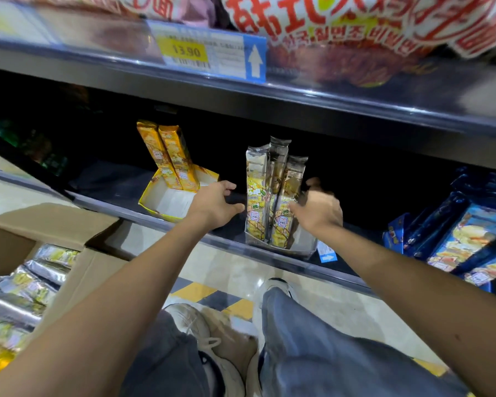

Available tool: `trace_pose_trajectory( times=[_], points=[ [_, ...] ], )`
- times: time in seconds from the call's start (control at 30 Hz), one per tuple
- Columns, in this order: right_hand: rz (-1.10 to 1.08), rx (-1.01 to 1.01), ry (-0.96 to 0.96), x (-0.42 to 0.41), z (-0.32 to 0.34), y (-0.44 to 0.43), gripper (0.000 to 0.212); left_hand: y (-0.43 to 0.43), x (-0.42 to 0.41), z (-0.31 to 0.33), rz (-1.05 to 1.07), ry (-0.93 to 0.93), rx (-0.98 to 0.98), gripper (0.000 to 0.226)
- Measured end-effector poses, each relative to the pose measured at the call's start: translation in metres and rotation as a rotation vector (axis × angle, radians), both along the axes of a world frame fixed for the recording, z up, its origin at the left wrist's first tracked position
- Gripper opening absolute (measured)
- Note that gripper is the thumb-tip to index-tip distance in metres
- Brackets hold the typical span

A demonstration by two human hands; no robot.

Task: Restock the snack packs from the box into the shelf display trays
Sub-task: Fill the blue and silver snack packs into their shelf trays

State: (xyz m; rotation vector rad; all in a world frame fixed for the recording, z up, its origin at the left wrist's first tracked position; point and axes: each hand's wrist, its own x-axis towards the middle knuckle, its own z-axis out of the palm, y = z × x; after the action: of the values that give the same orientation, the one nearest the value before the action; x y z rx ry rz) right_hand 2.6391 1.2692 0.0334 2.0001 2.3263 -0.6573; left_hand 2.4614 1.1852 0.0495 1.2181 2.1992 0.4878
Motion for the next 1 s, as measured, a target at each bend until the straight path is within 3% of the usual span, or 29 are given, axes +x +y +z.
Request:
trace_pose_trajectory(
  times=[0.1,0.33,0.7,1.0],
  points=[
    [0.087,0.015,0.043,-0.007,0.038,-0.021,0.039,-0.016,0.0,0.032,-0.073,0.186,-0.045,0.068],
    [0.406,0.098,0.177,-0.03,0.113,-0.085,0.058,-0.079,-0.009,0.111,-0.123,0.322,-0.071,0.08],
    [0.949,0.151,0.18,-0.136,0.224,-0.214,0.075,-0.281,-0.077,0.221,0.279,0.481,-0.061,0.084],
    [1.265,0.163,0.091,-0.228,0.233,-0.336,0.069,-0.448,-0.11,0.22,0.605,0.453,-0.146,0.085]
  ],
)
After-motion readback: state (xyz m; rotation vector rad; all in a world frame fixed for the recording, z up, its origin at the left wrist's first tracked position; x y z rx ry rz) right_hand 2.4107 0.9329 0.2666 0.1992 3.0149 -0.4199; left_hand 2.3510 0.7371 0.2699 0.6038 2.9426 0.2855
